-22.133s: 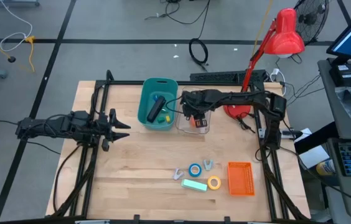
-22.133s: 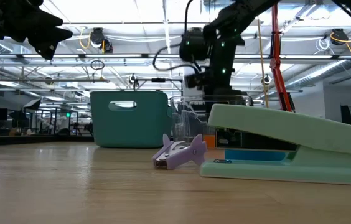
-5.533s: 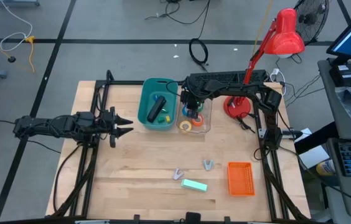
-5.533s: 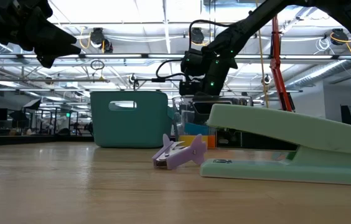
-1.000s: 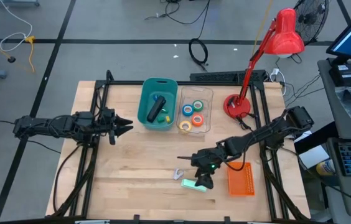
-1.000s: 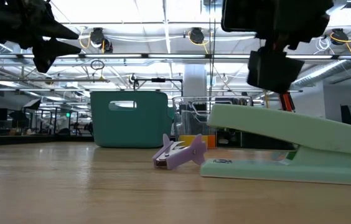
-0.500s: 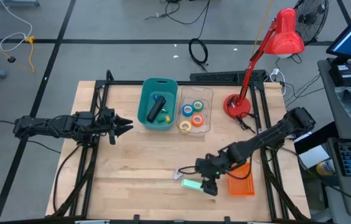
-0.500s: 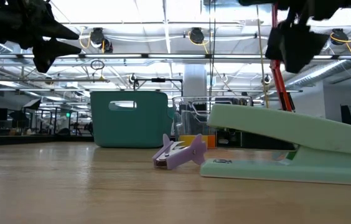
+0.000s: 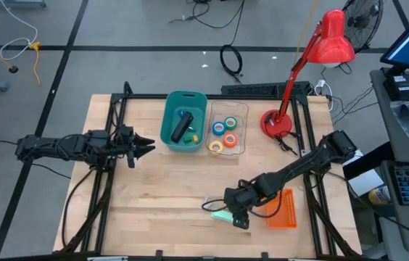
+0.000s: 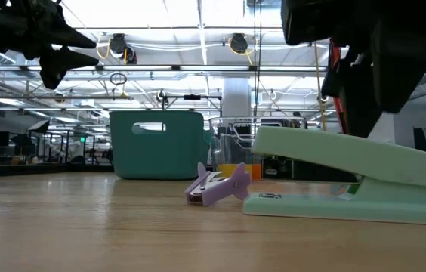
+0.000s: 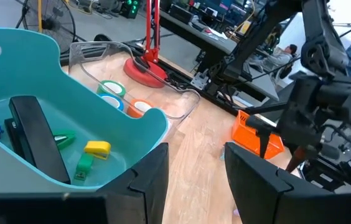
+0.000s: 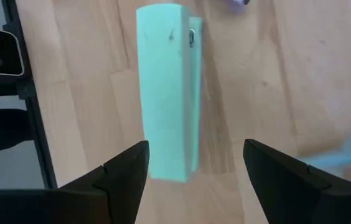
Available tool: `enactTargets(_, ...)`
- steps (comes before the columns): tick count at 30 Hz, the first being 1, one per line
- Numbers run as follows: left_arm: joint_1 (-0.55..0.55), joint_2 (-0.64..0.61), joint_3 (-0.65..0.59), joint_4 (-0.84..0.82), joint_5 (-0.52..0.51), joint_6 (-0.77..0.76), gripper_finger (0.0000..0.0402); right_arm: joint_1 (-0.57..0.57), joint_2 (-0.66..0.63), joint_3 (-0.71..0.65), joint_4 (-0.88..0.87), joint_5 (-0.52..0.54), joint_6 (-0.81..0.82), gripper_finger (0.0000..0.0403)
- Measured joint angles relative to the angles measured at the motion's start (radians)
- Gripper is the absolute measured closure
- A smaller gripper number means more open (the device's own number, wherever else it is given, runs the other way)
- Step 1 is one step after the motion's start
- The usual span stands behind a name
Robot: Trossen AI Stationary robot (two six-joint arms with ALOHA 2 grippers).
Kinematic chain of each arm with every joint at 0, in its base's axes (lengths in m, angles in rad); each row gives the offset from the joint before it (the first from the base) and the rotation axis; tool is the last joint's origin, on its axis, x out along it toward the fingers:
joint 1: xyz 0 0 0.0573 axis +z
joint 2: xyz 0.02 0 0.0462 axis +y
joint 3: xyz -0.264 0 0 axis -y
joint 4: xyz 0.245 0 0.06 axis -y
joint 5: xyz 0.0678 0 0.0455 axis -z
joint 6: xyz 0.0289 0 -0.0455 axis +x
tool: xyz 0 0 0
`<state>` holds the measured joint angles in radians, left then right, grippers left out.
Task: Pick and place Stapler, Stapler remover, tape
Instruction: Put the large light green stapler into the green bin
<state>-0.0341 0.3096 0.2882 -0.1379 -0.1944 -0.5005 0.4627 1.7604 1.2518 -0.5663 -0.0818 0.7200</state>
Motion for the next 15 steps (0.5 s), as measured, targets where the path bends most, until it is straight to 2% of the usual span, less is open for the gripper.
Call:
enactTargets(8,0.0,0.0,0.0,0.0,0.0,-0.002,0.0245,0.022,0.069,0.0,0.075,-0.027,0.01,0.0146)
enactTargets(15,0.0,0.0,0.0,0.0,0.0,-0.002,0.0245,0.031,0.115,0.0,0.061,-0.023,0.011,0.0147)
